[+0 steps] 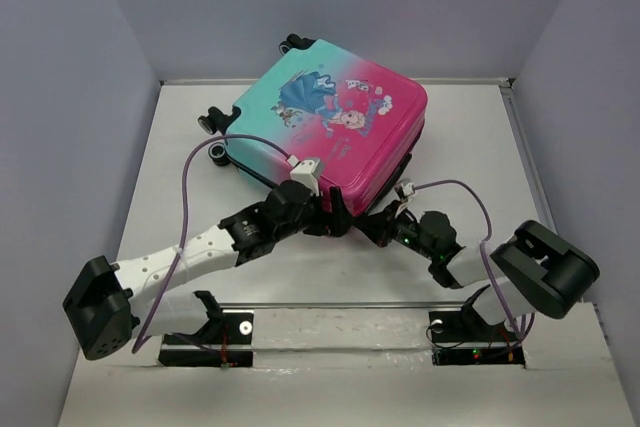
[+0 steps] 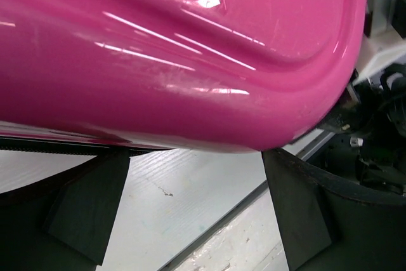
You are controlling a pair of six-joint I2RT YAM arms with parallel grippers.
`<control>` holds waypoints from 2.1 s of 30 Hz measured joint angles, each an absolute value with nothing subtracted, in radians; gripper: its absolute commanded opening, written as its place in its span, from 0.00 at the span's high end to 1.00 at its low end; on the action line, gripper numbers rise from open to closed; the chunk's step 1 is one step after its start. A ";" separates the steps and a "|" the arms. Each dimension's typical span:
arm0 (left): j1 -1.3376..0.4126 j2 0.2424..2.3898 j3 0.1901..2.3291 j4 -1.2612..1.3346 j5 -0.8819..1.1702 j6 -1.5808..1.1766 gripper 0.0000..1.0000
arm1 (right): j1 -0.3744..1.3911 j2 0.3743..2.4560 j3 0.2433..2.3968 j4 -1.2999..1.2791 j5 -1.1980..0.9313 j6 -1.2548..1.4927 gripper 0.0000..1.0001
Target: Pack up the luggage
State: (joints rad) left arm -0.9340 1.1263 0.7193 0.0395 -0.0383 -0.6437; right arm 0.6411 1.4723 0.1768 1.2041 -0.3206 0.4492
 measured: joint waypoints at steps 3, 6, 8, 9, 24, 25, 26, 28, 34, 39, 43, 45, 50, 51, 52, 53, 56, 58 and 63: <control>-0.923 1.153 0.759 0.004 -0.036 -0.641 0.01 | 0.749 1.373 0.154 1.113 -0.187 0.451 0.93; -0.915 1.182 0.792 -0.028 -0.031 -0.638 0.01 | 0.866 1.303 0.154 1.046 -0.073 0.459 0.93; -0.913 1.209 0.824 -0.060 -0.029 -0.637 0.01 | 0.989 1.244 0.159 0.980 0.085 0.465 0.93; -0.913 1.217 0.836 -0.076 -0.027 -0.637 0.01 | 1.026 1.233 0.163 0.947 0.153 0.469 0.93; -0.857 1.347 1.095 -0.379 -0.021 -0.572 0.01 | 1.262 1.609 0.380 1.136 0.640 0.608 0.93; -0.834 1.330 1.095 -0.381 0.006 -0.565 0.01 | 1.263 1.607 0.379 1.135 0.641 0.613 0.93; -0.802 1.313 1.094 -0.378 0.053 -0.561 0.01 | 1.266 1.596 0.371 1.128 0.643 0.630 0.93; -0.676 1.232 1.077 -0.357 0.209 -0.548 0.01 | 1.270 1.575 0.357 1.127 0.643 0.649 0.93; -0.180 1.089 1.061 -0.145 0.352 -0.564 0.01 | 1.290 1.527 0.348 1.066 0.611 0.667 0.93; 0.024 1.177 1.066 -0.086 0.388 -0.588 0.01 | 1.292 1.518 0.364 1.025 0.589 0.666 0.93; 0.112 1.318 1.107 -0.077 0.393 -0.622 0.01 | 1.293 1.517 0.368 1.014 0.583 0.664 0.93; 0.141 1.411 1.152 -0.069 0.393 -0.642 0.01 | 1.293 1.517 0.372 1.006 0.580 0.659 0.93; 0.148 1.602 1.303 -0.063 0.404 -0.665 0.01 | 1.293 1.517 0.378 1.000 0.570 0.658 0.93; 0.148 1.634 1.333 -0.059 0.405 -0.669 0.01 | 1.293 1.519 0.378 1.002 0.567 0.657 0.93; 0.147 1.660 1.358 -0.053 0.404 -0.672 0.01 | 1.293 1.523 0.379 1.003 0.565 0.657 0.93; 0.146 1.676 1.376 -0.052 0.405 -0.675 0.01 | 1.293 1.526 0.380 1.004 0.562 0.655 0.93; 0.146 1.725 1.432 -0.049 0.405 -0.688 0.01 | 1.293 1.533 0.382 1.010 0.555 0.655 0.93; 0.146 1.752 1.462 -0.049 0.403 -0.696 0.01 | 1.293 1.534 0.383 1.011 0.548 0.655 0.93; 0.146 1.818 1.520 -0.046 0.407 -0.722 0.01 | 1.293 1.540 0.383 1.019 0.542 0.655 0.93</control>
State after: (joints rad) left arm 0.1463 1.8179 1.5204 -0.0463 0.4068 -0.7223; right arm 1.2930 1.5398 0.3828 1.0187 0.5419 0.6552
